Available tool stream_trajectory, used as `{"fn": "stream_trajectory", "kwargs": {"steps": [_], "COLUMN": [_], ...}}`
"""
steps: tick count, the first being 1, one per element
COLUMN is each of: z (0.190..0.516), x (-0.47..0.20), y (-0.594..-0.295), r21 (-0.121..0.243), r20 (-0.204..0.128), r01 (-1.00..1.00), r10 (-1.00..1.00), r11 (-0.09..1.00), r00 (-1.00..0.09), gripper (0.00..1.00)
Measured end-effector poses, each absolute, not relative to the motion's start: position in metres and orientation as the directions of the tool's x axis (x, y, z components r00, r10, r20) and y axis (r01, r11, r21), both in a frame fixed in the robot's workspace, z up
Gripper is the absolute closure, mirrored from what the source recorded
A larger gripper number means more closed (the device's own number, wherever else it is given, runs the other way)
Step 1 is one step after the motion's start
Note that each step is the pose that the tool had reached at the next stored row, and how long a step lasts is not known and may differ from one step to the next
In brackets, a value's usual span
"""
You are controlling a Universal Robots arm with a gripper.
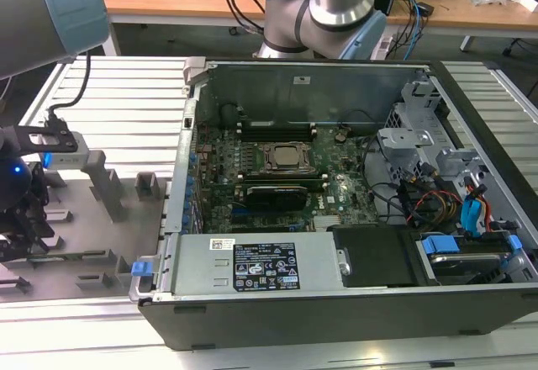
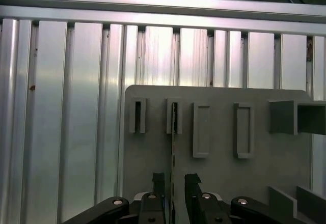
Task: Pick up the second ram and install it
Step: 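Pick up the second ram and move it above second insertion slot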
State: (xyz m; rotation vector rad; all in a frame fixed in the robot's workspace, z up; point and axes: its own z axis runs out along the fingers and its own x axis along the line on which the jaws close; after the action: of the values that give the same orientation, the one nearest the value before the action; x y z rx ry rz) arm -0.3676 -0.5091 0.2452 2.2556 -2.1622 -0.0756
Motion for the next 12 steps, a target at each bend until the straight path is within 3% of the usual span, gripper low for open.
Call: {"fn": "stream_trajectory", "kwargs": {"steps": [12], "z": [0.227], "x": [-0.368], "y": [-0.511], "r21": [0.045], "r20": [-0.024], "r01": [-0.998], "r10": [-0.999], "r11": [-0.043], "r00": [0.042], "gripper": [0.7]}}
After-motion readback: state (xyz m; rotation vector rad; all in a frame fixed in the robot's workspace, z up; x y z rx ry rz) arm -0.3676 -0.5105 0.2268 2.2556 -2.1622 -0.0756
